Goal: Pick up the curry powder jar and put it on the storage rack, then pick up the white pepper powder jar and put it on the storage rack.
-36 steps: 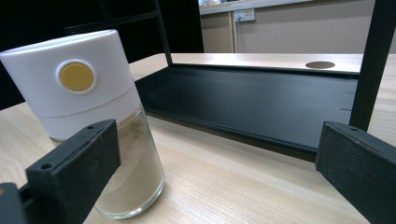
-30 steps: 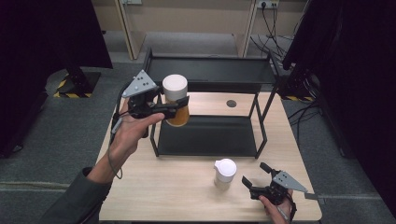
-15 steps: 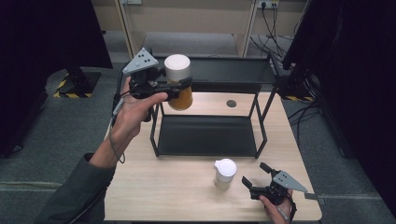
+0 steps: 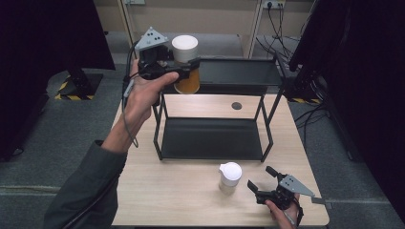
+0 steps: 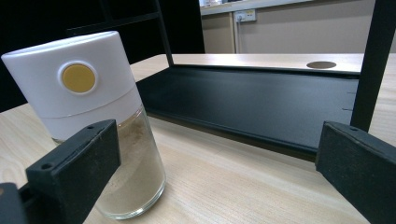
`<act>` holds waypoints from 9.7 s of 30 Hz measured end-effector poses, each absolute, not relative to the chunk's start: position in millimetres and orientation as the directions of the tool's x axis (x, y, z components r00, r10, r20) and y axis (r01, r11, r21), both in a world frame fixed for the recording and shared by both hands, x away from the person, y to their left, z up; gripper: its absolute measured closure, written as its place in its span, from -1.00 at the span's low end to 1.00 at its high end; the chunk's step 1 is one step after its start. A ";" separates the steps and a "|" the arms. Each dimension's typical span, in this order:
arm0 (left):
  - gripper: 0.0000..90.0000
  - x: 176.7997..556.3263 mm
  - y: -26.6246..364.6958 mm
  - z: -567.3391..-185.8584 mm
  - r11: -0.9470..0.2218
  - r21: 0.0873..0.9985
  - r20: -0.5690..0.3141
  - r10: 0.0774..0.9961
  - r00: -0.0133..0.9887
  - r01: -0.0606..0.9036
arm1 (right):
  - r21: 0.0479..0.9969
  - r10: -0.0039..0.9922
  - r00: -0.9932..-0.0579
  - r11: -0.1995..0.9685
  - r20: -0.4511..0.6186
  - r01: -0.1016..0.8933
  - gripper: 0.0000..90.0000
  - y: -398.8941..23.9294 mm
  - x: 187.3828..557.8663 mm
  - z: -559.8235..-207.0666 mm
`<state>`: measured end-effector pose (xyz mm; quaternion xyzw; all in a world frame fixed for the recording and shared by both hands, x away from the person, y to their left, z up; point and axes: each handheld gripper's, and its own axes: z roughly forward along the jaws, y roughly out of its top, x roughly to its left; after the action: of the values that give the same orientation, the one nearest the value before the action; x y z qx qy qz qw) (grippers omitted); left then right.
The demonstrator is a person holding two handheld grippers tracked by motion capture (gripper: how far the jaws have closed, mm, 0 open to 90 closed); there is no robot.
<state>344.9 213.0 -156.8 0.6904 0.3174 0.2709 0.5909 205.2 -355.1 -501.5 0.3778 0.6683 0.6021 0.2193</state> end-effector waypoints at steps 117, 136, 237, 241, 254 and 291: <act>-0.99 288.4 197.9 -272.1 -0.007 0.997 -0.051 0.722 0.690 0.082 | 0.970 0.764 -0.623 -0.012 0.167 0.244 -0.99 -355.7 205.3 -502.1; -0.98 269.1 209.1 -323.9 -0.035 0.996 -0.033 0.722 0.691 0.085 | 0.970 0.762 -0.624 -0.016 0.169 0.244 -0.99 -355.8 205.6 -502.8; -0.98 213.9 237.4 -511.5 0.015 0.986 -0.134 0.671 0.729 0.168 | 0.973 0.758 -0.633 -0.009 0.156 0.229 -0.99 -356.0 203.2 -501.0; -0.98 214.8 237.8 -511.7 0.019 0.985 -0.142 0.670 0.729 0.174 | 0.974 0.756 -0.637 -0.007 0.155 0.228 -0.99 -356.4 203.8 -500.8; -0.99 212.5 237.9 -512.3 0.020 0.985 -0.141 0.671 0.728 0.172 | 0.977 0.735 -0.663 0.005 0.142 0.215 -0.99 -357.9 202.2 -499.3; -0.99 213.2 239.5 -513.8 0.031 0.982 -0.159 0.677 0.719 0.188 | 0.975 0.650 -0.759 0.141 0.040 0.173 -0.91 -299.6 225.6 -486.3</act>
<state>213.2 239.5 -513.8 0.6695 0.3230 0.1906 0.6412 225.6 -299.6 -486.3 0.2827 0.7279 0.5911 0.2021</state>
